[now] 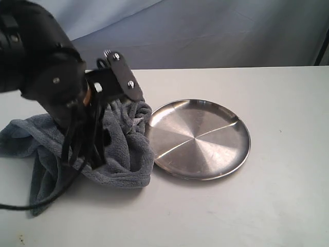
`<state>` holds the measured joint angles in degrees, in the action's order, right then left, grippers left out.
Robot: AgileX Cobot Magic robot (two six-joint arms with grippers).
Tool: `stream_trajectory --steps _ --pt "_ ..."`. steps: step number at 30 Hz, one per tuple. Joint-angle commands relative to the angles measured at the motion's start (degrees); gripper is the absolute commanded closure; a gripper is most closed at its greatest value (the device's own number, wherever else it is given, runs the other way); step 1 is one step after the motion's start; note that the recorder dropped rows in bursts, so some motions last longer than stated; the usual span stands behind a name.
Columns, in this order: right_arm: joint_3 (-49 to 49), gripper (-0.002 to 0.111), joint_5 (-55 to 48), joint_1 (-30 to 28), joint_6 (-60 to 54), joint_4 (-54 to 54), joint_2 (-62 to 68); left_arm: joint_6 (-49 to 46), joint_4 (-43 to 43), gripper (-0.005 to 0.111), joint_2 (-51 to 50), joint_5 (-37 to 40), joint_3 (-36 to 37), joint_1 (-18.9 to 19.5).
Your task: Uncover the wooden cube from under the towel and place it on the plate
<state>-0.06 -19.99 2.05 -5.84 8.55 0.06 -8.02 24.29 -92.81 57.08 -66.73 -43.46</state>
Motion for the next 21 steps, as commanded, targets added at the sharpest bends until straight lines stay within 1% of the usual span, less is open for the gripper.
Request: stream_trajectory --steps 1,6,10,12,16,18,21 --pt "0.1 0.108 -0.1 0.3 0.2 0.0 -0.1 -4.3 -0.4 0.043 0.5 -6.3 6.5 -2.1" --pt "0.1 0.108 -0.1 0.3 0.2 0.0 -0.1 -4.3 -1.1 0.043 0.5 -14.5 13.1 -2.1" --pt "0.1 0.108 -0.1 0.3 0.2 0.0 -0.1 -4.7 -1.9 0.043 0.5 -24.2 17.6 -2.1" --pt "0.1 0.108 -0.1 0.3 0.2 0.0 -0.1 -4.7 -0.6 0.043 0.2 -28.0 19.6 -2.1" --pt "0.1 0.108 -0.1 0.3 0.2 0.0 -0.1 -3.9 1.4 0.043 -2.8 -29.2 20.2 -2.1" --pt "0.1 0.108 -0.1 0.3 0.2 0.0 -0.1 -0.5 3.2 0.043 -5.0 -30.4 20.2 -2.1" --pt "0.1 0.108 -0.1 0.3 0.2 0.0 -0.1 9.3 6.5 0.043 -8.3 -34.0 20.2 -2.1"
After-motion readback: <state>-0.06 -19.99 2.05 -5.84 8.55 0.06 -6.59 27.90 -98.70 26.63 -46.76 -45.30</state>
